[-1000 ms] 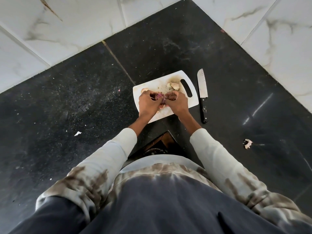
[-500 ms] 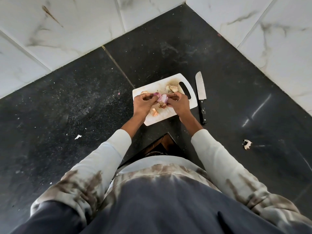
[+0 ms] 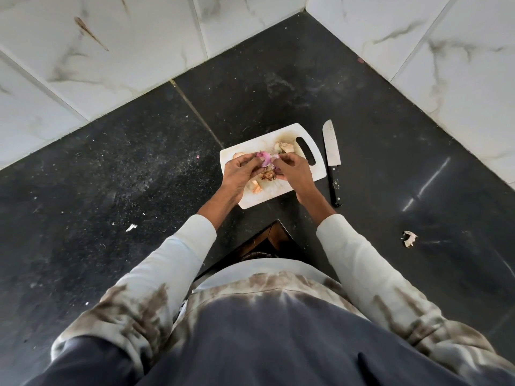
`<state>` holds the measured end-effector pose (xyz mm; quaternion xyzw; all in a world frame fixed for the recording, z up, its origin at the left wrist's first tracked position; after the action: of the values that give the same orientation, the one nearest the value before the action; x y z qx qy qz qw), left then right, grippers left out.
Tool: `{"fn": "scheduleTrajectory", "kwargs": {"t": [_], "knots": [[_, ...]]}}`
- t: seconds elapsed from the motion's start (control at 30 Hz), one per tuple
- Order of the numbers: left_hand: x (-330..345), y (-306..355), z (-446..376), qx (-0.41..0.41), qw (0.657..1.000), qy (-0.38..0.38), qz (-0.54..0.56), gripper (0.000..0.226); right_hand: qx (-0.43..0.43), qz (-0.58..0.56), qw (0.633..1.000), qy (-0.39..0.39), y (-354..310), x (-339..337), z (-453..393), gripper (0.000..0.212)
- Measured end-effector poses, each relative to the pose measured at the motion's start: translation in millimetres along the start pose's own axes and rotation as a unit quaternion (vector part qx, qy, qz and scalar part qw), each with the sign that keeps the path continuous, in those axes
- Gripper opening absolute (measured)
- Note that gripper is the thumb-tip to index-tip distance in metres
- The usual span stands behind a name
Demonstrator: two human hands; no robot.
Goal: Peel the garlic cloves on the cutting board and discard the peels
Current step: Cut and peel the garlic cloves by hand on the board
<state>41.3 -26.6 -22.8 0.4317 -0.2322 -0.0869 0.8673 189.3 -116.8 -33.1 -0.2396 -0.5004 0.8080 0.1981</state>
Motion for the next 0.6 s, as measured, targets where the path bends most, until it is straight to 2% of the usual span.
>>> {"fn": "scheduleTrajectory", "kwargs": {"t": [0.17, 0.3, 0.6], "knots": [[-0.4, -2.1, -0.7, -0.012, 1.000, -0.005, 0.025, 0.025, -0.013, -0.010, 1.000, 0.003, -2.0, -1.2, 3.2, 0.036], [-1.4, -5.8, -0.2, -0.027, 0.999, -0.006, 0.043, 0.024, -0.034, 0.039, 0.998, 0.020, -7.3, 0.4, 5.2, 0.024], [-2.4, -10.5, 0.0, -0.014, 0.999, -0.017, 0.034, 0.038, -0.024, 0.083, 0.995, 0.051, -6.6, 2.9, 5.5, 0.039]]}}
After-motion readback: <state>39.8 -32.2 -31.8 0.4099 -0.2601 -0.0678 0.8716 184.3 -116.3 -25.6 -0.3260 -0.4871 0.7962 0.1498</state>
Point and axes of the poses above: each hand's wrist, its own z-axis away from the middle knuckle, its own x-axis out of the palm, y = z × x, the point moved 3 cm from there along -z, towards the middle knuckle, and after that the axes turned 1 degree about z, right-handed, at the moved point
